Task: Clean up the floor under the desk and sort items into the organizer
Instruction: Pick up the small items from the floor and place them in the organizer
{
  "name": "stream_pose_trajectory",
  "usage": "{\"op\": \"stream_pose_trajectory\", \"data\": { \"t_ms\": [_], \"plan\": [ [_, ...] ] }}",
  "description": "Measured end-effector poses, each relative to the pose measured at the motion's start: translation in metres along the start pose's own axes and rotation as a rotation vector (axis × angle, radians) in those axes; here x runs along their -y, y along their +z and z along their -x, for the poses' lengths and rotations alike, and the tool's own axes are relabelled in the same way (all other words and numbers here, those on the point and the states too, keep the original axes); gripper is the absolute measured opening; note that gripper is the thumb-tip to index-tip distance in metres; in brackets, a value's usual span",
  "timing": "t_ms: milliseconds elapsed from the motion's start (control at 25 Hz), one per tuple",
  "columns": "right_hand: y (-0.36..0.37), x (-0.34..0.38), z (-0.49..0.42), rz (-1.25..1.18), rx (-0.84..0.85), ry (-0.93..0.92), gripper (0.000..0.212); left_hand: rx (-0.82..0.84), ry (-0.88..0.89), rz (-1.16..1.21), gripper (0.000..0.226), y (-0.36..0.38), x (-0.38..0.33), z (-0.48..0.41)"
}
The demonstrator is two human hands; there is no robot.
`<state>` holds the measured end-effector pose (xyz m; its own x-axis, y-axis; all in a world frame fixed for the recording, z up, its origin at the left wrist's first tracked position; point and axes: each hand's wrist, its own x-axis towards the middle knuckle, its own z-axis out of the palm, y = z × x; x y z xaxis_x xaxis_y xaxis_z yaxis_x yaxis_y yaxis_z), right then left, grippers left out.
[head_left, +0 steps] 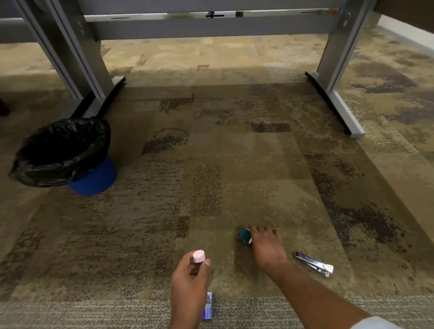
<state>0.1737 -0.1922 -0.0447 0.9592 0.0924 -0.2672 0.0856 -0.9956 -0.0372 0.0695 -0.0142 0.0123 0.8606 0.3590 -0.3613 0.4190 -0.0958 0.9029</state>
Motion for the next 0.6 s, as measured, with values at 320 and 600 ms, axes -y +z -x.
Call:
{"op": "stream_pose_trajectory", "data": {
  "t_ms": [320, 600],
  "plan": [
    [-0.01, 0.012, 0.03, -0.549, -0.116, 0.2, 0.025, -0.024, 0.098, -0.015, 0.025, 0.018, -0.016, -0.004],
    [-0.103, 0.017, 0.078, -0.93, -0.46, 0.203, 0.017, 0.024, 0.217, -0.014, 0.029, 0.019, -0.091, 0.026]
  ]
}}
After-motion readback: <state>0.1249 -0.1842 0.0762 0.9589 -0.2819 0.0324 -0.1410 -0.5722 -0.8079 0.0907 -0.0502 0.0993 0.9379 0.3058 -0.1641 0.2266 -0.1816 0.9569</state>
